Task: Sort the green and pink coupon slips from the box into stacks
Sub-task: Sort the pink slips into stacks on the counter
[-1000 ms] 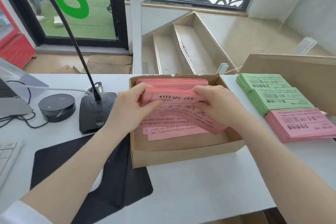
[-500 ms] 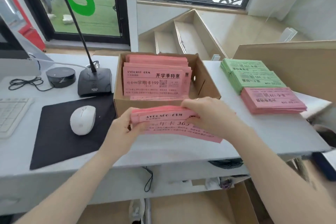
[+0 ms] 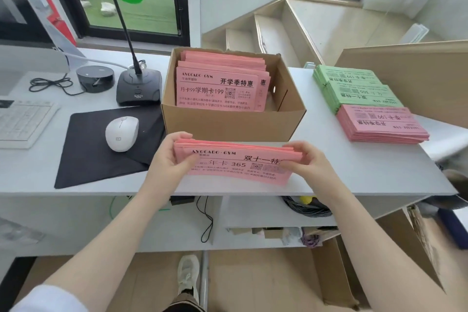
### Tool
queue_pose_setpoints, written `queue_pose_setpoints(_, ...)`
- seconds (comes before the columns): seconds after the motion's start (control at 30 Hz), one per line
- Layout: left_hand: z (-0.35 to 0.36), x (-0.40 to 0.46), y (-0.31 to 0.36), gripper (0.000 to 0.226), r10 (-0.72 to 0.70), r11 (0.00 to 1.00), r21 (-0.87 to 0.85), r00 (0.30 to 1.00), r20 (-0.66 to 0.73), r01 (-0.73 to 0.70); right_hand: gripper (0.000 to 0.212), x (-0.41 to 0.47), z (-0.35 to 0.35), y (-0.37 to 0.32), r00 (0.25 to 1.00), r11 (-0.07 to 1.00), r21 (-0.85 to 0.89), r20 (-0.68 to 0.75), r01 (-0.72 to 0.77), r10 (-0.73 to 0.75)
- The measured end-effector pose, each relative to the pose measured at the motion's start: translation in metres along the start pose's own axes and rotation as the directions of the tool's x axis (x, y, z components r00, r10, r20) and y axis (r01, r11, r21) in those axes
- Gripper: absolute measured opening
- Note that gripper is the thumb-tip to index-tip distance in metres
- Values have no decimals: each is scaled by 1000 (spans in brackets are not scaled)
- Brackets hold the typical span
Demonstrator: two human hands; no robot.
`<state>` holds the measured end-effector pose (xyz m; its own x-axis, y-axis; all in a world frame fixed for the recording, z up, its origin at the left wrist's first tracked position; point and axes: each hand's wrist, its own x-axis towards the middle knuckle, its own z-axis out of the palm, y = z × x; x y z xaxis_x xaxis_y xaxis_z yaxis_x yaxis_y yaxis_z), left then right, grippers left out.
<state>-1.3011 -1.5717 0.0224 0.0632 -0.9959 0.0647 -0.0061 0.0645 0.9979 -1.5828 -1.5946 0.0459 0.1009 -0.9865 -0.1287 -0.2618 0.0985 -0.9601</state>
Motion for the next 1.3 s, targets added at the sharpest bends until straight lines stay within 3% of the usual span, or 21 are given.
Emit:
queue_pose_setpoints(0.1,7,2,-3,31,2,1000,-2,999,34,-1,34,1,19,14,999,973,226,23,-43,39)
queue_pose_setpoints(0.3,15,18,0,29,21,1000,-20,997,78,-19,33,12,40,11,991,957,288,-131,38,0)
queue_pose_setpoints(0.43,10,37,2,32,20,999,-45,993,113,-15,23,16,35,6,980,961,266,-199,75,-21)
queue_pose_setpoints(0.57,-1,44,-21,36,-80,991,120,977,196,57,33,13,36,10,970,974,218,-244,58,-3)
queue_pose_setpoints(0.77,-10,61,-25,41,-147,981,169,941,304,98,27,16,36,10,959,984,163,-282,78,-29)
queue_pose_setpoints(0.87,-10,63,-26,36,-117,979,198,916,383,42,19,16,38,9,962,988,135,-270,73,-34)
queue_pose_setpoints(1.03,-5,66,-20,39,2,965,239,919,393,-104,20,11,35,6,948,997,58,-315,53,-32)
queue_pose_setpoints(1.23,25,76,19,32,126,888,301,814,566,-347,20,-3,-4,13,901,993,-19,-423,-113,95)
queue_pose_setpoints(1.3,42,79,32,30,172,853,313,791,588,-418,28,-9,-17,12,891,971,-184,-451,-152,54)
